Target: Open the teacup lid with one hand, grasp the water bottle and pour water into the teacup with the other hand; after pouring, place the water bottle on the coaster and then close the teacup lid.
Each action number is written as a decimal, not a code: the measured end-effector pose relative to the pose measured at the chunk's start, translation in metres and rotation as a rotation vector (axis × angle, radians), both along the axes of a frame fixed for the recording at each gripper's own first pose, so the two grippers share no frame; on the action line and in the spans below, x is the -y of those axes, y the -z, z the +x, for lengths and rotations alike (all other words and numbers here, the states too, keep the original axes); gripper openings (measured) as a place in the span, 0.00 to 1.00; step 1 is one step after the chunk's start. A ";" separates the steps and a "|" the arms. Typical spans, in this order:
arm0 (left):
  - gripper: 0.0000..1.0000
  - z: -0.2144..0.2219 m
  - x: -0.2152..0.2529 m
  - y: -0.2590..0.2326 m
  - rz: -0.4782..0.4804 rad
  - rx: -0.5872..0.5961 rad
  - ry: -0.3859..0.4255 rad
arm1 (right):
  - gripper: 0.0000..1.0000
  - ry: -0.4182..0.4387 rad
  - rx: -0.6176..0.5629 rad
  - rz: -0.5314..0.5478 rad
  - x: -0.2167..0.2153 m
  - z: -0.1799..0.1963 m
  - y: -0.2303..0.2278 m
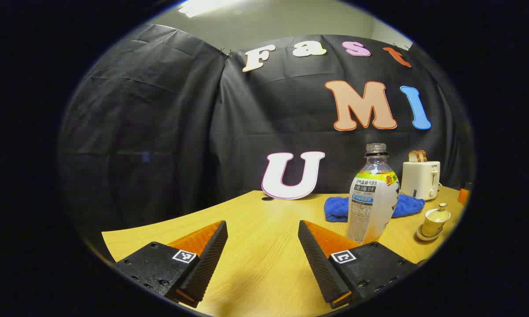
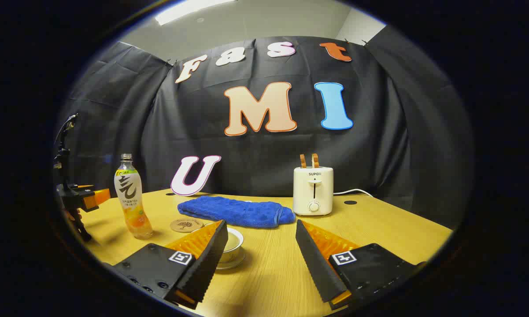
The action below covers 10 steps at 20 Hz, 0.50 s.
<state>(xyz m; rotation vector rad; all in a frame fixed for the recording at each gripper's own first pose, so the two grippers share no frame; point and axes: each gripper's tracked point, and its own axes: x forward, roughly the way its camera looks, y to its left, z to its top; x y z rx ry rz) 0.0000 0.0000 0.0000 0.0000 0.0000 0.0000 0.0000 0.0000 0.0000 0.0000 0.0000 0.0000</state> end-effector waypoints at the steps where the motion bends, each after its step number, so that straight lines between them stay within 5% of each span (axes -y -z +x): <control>1: 0.94 0.001 0.001 0.000 0.000 0.001 0.008 | 0.98 0.000 0.000 0.000 0.000 -0.001 0.001; 10: 0.94 0.004 0.003 -0.002 0.003 0.003 0.015 | 1.00 0.002 0.001 -0.001 -0.001 0.000 0.001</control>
